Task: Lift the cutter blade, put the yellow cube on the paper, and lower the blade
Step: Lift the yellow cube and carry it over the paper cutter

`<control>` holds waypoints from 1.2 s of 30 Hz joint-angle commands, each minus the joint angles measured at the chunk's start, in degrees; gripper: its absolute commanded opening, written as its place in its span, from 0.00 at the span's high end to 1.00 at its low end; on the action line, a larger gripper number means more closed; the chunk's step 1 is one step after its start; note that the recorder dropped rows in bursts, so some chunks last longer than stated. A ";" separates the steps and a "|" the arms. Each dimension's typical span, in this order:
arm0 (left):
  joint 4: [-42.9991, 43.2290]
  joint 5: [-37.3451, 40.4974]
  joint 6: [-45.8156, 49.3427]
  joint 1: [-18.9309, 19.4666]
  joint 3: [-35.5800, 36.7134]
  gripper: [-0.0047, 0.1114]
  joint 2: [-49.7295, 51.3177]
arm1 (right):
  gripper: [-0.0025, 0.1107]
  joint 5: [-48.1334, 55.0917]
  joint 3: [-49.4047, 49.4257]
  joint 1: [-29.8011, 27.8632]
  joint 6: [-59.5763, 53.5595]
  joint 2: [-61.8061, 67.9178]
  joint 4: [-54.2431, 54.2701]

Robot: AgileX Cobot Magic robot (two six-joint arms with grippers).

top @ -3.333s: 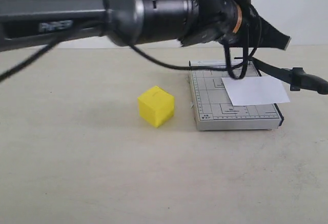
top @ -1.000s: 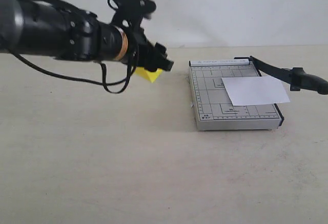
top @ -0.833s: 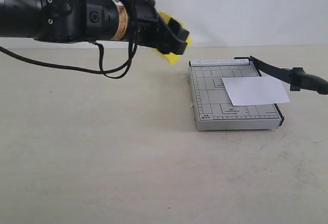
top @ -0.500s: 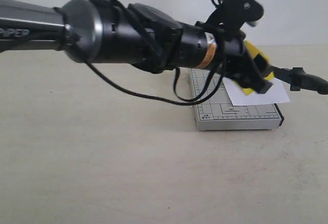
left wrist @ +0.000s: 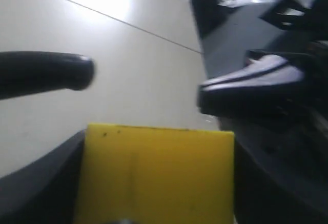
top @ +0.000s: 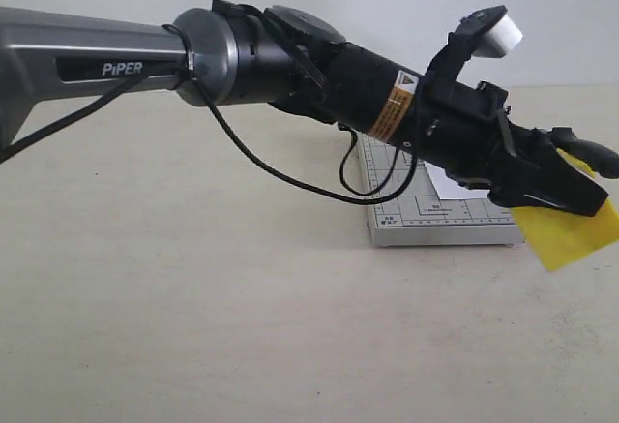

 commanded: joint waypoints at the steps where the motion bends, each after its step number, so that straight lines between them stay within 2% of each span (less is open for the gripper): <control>1: 0.11 2.96 -2.13 1.57 -0.30 0.92 -0.94 | 0.97 -0.20 0.14 -0.07 0.31 0.03 0.11; 4: 0.11 17.02 -9.35 0.78 -0.30 0.92 -1.97 | 0.97 -0.20 0.14 -0.07 0.31 0.03 0.11; 7: 0.11 21.88 -11.22 -0.72 -0.30 0.92 -3.37 | 0.97 -0.20 0.14 -0.07 0.31 0.03 0.11; 9: 0.11 22.43 -11.22 -1.47 -0.30 0.92 -4.24 | 0.97 -0.20 0.14 -0.07 0.31 0.03 0.11; 12: 0.11 20.82 -6.77 -2.42 -0.30 0.92 -5.30 | 0.97 -0.20 0.14 -0.07 0.31 0.03 0.11; 14: 0.11 16.73 5.46 -3.00 -0.30 0.92 -5.51 | 0.97 -0.20 0.14 -0.07 0.31 0.03 0.11; 16: 0.11 7.60 23.25 -3.00 -0.30 0.92 -5.51 | 0.97 -0.20 0.14 -0.07 0.31 0.03 0.11; 17: 0.11 4.70 28.42 -3.00 -0.30 0.92 -5.51 | 0.97 -0.20 0.14 -0.07 0.31 0.03 0.11; 18: 0.11 2.65 31.64 -3.00 -0.30 0.92 -5.51 | 0.97 -0.20 0.14 -0.07 0.31 0.03 0.11; 22: 0.11 0.16 32.07 -3.00 0.19 0.92 -5.51 | 0.97 -0.20 0.14 -0.07 0.31 0.03 0.11; 24: 0.11 0.56 27.30 -2.87 1.10 0.92 -5.51 | 0.97 -0.20 0.14 -0.07 0.31 0.03 0.11; 28: 0.11 2.37 7.09 -2.74 3.90 0.92 -5.51 | 0.97 -0.20 0.14 -0.07 0.31 0.03 0.11; 31: 0.11 3.98 0.71 -2.67 6.15 0.92 -5.51 | 0.97 -0.20 0.14 -0.07 0.31 0.03 0.11; 33: 0.11 7.97 -4.07 -2.40 7.33 0.92 -5.51 | 0.97 -0.20 0.14 -0.07 0.31 0.03 0.11; 36: 0.11 20.81 -6.20 -2.40 8.70 0.92 -5.51 | 0.97 -0.20 0.14 -0.07 0.31 0.03 0.11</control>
